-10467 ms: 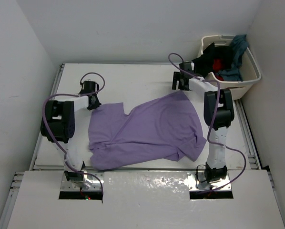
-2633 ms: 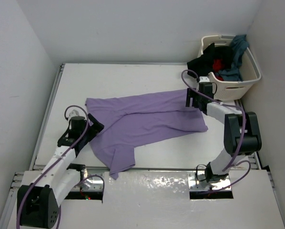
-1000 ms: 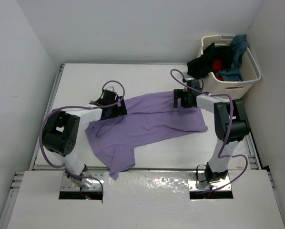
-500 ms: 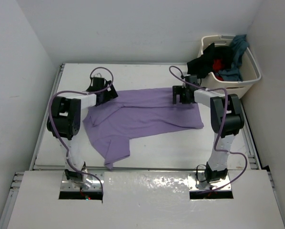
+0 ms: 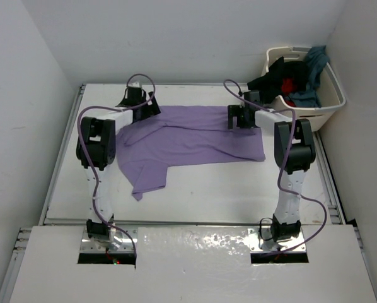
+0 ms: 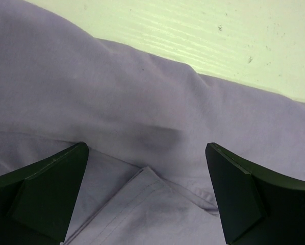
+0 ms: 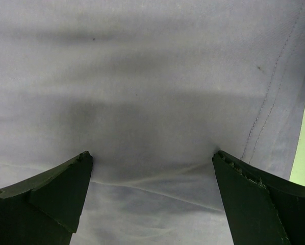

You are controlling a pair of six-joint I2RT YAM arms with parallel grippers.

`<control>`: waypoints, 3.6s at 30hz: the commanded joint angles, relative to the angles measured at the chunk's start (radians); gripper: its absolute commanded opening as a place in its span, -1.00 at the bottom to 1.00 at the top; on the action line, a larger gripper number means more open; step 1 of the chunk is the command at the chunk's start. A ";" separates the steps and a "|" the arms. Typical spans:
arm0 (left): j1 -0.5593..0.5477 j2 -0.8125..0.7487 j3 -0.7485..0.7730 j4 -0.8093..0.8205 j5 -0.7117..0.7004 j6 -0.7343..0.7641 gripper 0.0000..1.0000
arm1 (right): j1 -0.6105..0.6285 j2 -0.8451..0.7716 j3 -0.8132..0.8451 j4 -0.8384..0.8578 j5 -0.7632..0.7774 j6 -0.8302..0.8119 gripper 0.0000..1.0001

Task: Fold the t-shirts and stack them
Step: Fold the flattened tshirt in 1/3 of the way, then grap the side of the flattened tshirt closest away from the robot with both arms

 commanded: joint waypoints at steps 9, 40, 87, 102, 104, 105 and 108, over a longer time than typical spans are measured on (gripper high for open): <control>-0.049 -0.119 0.043 -0.152 -0.027 0.148 0.86 | -0.001 -0.144 -0.111 0.018 -0.011 -0.030 0.98; -0.095 0.004 0.178 -0.278 -0.176 0.134 -0.97 | -0.003 -0.153 -0.160 0.000 0.038 -0.056 0.98; -0.327 -0.493 -0.262 -0.405 -0.325 -0.106 0.99 | -0.003 -0.218 -0.197 -0.018 0.024 -0.043 0.98; -0.287 -1.085 -0.871 -0.626 -0.202 -0.508 0.99 | -0.004 -0.669 -0.492 -0.052 0.135 0.057 0.98; -0.287 -1.161 -0.964 -0.620 -0.161 -0.564 0.99 | -0.004 -0.716 -0.532 -0.049 0.131 0.077 0.98; -0.287 -1.181 -0.988 -0.623 -0.130 -0.583 0.99 | -0.003 -0.730 -0.561 -0.055 0.133 0.080 0.98; -0.285 -1.246 -1.061 -0.624 -0.116 -0.619 0.99 | -0.003 -0.768 -0.600 -0.057 0.145 0.080 0.98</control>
